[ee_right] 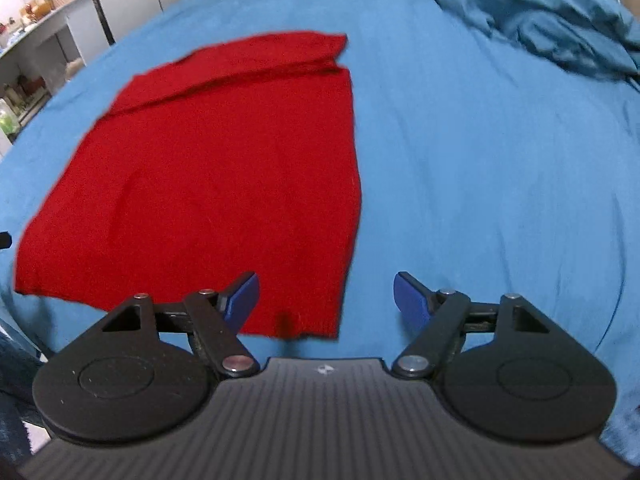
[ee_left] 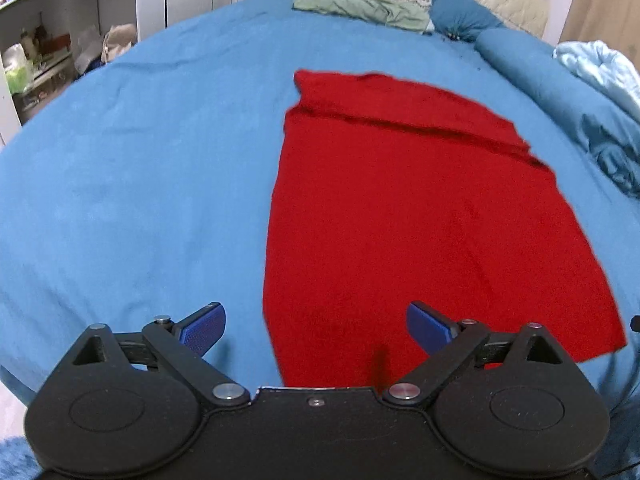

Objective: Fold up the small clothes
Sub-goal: 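Move both tools down to the sweater hem, then grasp the hem with both tools and lift it toward the collar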

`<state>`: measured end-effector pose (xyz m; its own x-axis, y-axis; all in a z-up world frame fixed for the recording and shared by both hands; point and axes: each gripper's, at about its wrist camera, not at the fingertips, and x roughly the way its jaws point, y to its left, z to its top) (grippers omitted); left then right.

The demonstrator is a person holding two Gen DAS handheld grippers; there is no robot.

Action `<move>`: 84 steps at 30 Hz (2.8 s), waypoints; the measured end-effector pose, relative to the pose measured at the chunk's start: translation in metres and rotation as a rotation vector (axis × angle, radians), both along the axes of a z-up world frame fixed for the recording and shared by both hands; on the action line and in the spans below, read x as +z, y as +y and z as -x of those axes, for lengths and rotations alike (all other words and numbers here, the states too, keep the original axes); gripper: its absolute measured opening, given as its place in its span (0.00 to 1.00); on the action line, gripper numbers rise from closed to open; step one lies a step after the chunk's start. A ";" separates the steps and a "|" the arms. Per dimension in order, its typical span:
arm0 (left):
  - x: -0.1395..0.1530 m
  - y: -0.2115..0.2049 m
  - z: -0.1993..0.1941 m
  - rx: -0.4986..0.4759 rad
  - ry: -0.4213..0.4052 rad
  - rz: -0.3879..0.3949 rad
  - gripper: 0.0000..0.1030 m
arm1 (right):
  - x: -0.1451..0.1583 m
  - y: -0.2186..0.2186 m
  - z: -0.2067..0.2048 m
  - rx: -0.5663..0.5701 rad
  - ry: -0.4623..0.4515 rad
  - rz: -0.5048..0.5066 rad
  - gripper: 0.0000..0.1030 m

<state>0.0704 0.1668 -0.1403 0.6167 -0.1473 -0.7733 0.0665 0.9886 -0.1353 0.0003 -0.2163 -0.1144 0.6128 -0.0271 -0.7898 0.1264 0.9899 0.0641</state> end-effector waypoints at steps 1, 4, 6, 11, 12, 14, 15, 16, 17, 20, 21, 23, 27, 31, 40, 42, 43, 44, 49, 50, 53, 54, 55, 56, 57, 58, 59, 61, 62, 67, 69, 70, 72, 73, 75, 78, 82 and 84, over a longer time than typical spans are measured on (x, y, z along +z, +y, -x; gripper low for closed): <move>-0.007 0.001 0.001 0.005 0.004 -0.003 0.88 | -0.007 0.001 0.001 -0.009 -0.001 -0.004 0.85; -0.022 0.006 0.001 0.025 0.020 0.001 0.76 | -0.022 0.002 0.001 -0.036 -0.002 -0.018 0.81; -0.029 0.008 0.002 0.030 0.026 -0.005 0.67 | -0.029 0.003 -0.003 -0.039 0.016 -0.022 0.75; -0.037 0.003 0.010 0.016 0.010 -0.043 0.59 | -0.038 0.006 -0.011 -0.038 0.024 -0.015 0.74; -0.038 0.001 0.012 0.011 0.009 -0.050 0.57 | -0.040 0.006 -0.012 -0.035 0.027 -0.015 0.70; -0.039 -0.002 0.012 -0.008 0.010 -0.060 0.43 | -0.041 0.007 -0.014 -0.020 0.032 -0.016 0.62; -0.040 -0.004 0.013 -0.017 0.011 -0.065 0.40 | -0.042 0.008 -0.016 -0.009 0.033 -0.019 0.53; -0.040 -0.006 0.013 -0.024 0.012 -0.070 0.34 | -0.042 0.008 -0.017 0.000 0.033 -0.022 0.49; -0.039 -0.008 0.012 -0.028 0.014 -0.075 0.25 | -0.043 0.008 -0.018 0.009 0.032 -0.024 0.42; -0.039 -0.013 0.013 -0.044 0.022 -0.077 0.07 | -0.043 0.012 -0.018 0.024 0.031 -0.025 0.26; -0.038 -0.014 0.010 -0.043 0.025 -0.078 0.06 | -0.043 0.012 -0.019 0.021 0.030 -0.024 0.22; -0.036 -0.014 0.011 -0.040 0.026 -0.078 0.06 | -0.041 0.010 -0.019 0.014 0.025 -0.048 0.21; -0.021 -0.011 0.014 -0.029 0.017 -0.053 0.05 | -0.030 0.001 -0.015 -0.005 -0.001 -0.108 0.20; 0.012 -0.007 0.014 -0.031 -0.036 -0.008 0.05 | -0.004 -0.012 -0.011 -0.030 -0.055 -0.216 0.20; 0.098 0.007 -0.088 0.020 -0.199 0.183 0.05 | 0.086 -0.051 -0.090 -0.030 -0.260 -0.379 0.19; 0.114 0.005 -0.138 0.034 -0.251 0.190 0.05 | 0.105 -0.057 -0.133 -0.015 -0.301 -0.371 0.19; 0.119 0.004 -0.159 0.044 -0.272 0.183 0.05 | 0.114 -0.061 -0.157 -0.010 -0.325 -0.361 0.19; 0.125 -0.001 -0.189 0.056 -0.291 0.176 0.05 | 0.120 -0.063 -0.183 -0.008 -0.343 -0.352 0.19; 0.111 -0.023 -0.316 0.126 -0.284 0.147 0.05 | 0.107 -0.072 -0.317 -0.042 -0.361 -0.304 0.19; 0.097 -0.027 -0.341 0.144 -0.270 0.143 0.05 | 0.096 -0.074 -0.342 -0.052 -0.356 -0.294 0.19; 0.051 -0.033 -0.388 0.176 -0.198 0.130 0.05 | 0.049 -0.078 -0.395 -0.103 -0.296 -0.304 0.19; 0.032 -0.032 -0.400 0.186 -0.165 0.137 0.05 | 0.032 -0.078 -0.409 -0.127 -0.271 -0.302 0.19; 0.018 -0.031 -0.409 0.197 -0.139 0.147 0.05 | 0.018 -0.077 -0.419 -0.140 -0.253 -0.300 0.19; 0.008 -0.029 -0.415 0.206 -0.127 0.154 0.05 | 0.006 -0.078 -0.426 -0.148 -0.244 -0.298 0.19; -0.001 -0.026 -0.424 0.215 -0.120 0.159 0.05 | -0.004 -0.079 -0.434 -0.152 -0.241 -0.302 0.19; -0.007 -0.025 -0.430 0.215 -0.117 0.161 0.05 | -0.011 -0.079 -0.440 -0.154 -0.240 -0.307 0.19; -0.011 -0.024 -0.436 0.213 -0.116 0.159 0.05 | -0.016 -0.080 -0.446 -0.156 -0.243 -0.305 0.19; -0.012 -0.030 -0.442 0.202 -0.123 0.148 0.06 | -0.022 -0.085 -0.459 -0.154 -0.253 -0.294 0.20; -0.011 -0.030 -0.443 0.204 -0.131 0.148 0.10 | -0.024 -0.087 -0.463 -0.152 -0.253 -0.286 0.21; 0.016 -0.025 -0.420 0.199 -0.247 0.113 0.58 | -0.015 -0.077 -0.451 -0.141 -0.308 -0.228 0.69; 0.027 -0.030 -0.395 0.149 -0.312 0.072 0.65 | -0.003 -0.065 -0.433 -0.095 -0.372 -0.199 0.86; 0.028 -0.033 -0.383 0.109 -0.319 0.058 0.66 | -0.002 -0.057 -0.424 -0.055 -0.389 -0.192 0.88; 0.020 -0.043 -0.368 -0.005 -0.274 0.069 0.67 | -0.007 -0.038 -0.412 0.034 -0.366 -0.195 0.89; 0.012 -0.046 -0.363 -0.037 -0.242 0.072 0.67 | -0.014 -0.030 -0.408 0.070 -0.337 -0.200 0.89; -0.011 -0.053 -0.358 -0.069 -0.164 0.061 0.67 | -0.033 -0.015 -0.406 0.112 -0.265 -0.189 0.89; -0.045 -0.048 -0.352 -0.062 -0.092 0.042 0.67 | -0.066 -0.015 -0.405 0.047 -0.152 -0.101 0.86; -0.042 -0.044 -0.347 -0.069 -0.106 0.037 0.67 | -0.070 -0.031 -0.399 -0.054 -0.152 -0.049 0.85; -0.033 -0.045 -0.351 -0.058 -0.093 0.024 0.67 | -0.065 -0.036 -0.394 -0.070 -0.149 -0.043 0.85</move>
<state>0.4216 0.1217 -0.1733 0.6757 -0.2031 -0.7086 0.1370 0.9792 -0.1499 0.3946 -0.2526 -0.1790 0.7208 -0.0421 -0.6919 0.1809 0.9750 0.1290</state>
